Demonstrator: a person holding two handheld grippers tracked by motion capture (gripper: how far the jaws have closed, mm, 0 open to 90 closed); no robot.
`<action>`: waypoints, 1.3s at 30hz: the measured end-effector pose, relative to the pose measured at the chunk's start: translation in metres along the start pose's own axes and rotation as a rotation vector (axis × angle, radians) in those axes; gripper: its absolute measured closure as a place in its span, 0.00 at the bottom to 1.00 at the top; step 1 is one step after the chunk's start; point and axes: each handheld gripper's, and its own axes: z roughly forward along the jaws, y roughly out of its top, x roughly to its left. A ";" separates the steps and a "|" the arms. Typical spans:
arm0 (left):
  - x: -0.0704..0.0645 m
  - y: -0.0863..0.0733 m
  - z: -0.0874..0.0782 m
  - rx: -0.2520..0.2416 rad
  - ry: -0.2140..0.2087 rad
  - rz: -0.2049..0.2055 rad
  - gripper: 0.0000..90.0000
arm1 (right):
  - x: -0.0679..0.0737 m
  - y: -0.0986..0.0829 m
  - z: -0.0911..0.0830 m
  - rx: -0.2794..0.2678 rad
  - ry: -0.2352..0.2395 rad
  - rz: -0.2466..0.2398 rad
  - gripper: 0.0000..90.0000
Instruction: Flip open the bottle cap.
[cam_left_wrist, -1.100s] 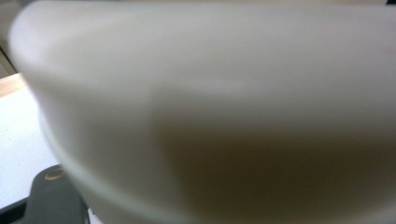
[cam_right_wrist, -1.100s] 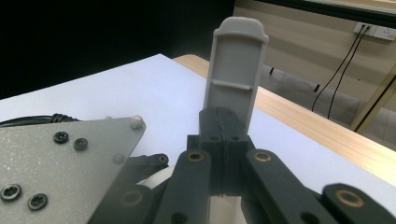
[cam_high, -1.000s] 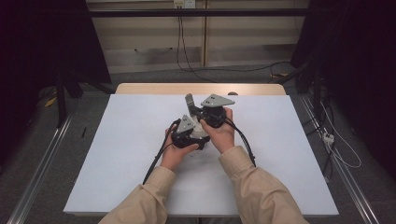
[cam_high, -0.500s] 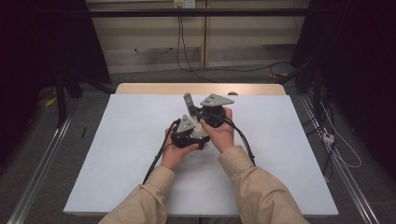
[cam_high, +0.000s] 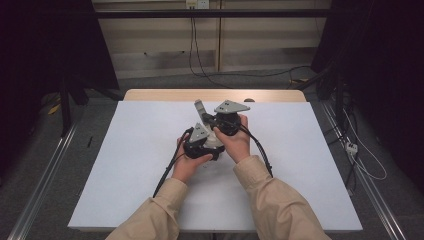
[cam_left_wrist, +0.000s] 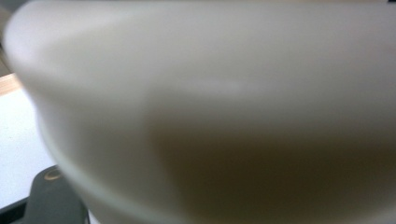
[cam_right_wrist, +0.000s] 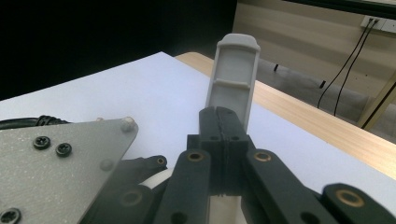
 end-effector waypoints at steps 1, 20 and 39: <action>0.000 0.000 0.000 0.000 0.000 0.000 0.21 | 0.000 0.000 0.000 0.000 0.000 -0.001 1.00; 0.000 0.000 0.000 0.003 0.004 0.002 0.21 | 0.000 0.003 0.004 0.041 -0.001 -0.009 1.00; -0.001 0.000 0.000 0.006 0.012 0.006 0.19 | 0.003 0.005 0.006 0.073 -0.012 -0.026 1.00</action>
